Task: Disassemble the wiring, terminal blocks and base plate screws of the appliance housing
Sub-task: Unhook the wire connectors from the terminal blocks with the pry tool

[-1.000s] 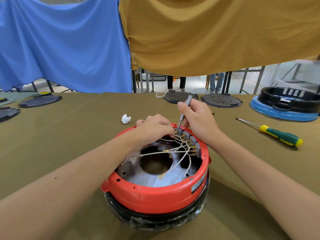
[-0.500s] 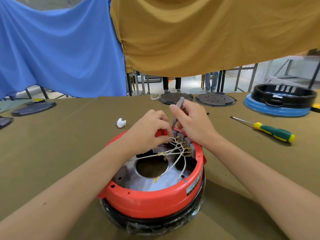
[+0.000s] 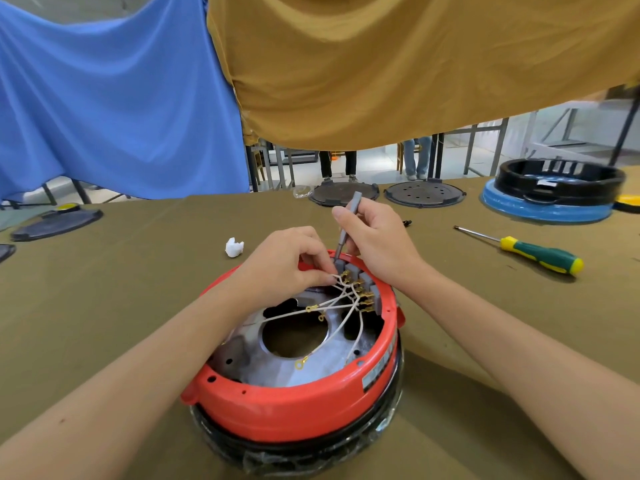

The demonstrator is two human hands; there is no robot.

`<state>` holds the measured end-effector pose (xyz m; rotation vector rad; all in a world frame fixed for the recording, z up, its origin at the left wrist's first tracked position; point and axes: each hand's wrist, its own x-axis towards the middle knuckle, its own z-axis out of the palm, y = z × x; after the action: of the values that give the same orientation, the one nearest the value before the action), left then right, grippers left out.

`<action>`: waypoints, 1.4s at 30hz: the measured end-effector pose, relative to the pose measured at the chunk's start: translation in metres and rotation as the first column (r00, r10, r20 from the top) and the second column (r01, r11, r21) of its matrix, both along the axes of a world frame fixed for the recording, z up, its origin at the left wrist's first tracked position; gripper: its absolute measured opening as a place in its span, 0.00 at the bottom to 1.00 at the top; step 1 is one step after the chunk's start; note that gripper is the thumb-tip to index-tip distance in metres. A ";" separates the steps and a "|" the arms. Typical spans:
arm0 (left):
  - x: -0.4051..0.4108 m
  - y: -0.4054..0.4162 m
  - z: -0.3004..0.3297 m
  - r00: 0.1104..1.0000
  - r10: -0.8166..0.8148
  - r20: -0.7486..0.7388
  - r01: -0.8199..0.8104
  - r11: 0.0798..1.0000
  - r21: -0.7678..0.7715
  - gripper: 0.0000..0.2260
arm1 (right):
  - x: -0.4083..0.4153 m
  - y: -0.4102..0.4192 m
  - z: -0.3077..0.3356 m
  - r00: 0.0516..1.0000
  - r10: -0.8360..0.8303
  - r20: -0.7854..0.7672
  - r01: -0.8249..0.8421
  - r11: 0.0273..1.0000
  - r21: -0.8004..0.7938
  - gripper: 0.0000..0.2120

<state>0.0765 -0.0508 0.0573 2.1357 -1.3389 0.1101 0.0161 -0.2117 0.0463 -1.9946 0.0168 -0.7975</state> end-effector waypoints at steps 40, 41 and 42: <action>-0.002 0.005 0.000 0.997 -0.052 0.064 0.048 0.997 0.056 0.01 | -0.013 -0.012 -0.006 0.999 0.032 0.013 -0.032 0.997 0.066 0.16; -0.002 0.004 0.000 0.996 -0.055 0.068 0.051 0.997 0.055 0.01 | -0.012 -0.013 -0.006 0.999 0.040 0.001 -0.040 0.994 0.101 0.16; -0.002 0.004 0.000 0.996 -0.058 0.071 0.054 0.997 0.052 0.01 | -0.011 -0.014 -0.006 0.999 0.049 -0.011 -0.047 0.990 0.133 0.16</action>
<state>0.0744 -0.0463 0.0569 2.1520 -1.4559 0.1336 0.0046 -0.2258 0.0399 -1.8683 0.0292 -0.7327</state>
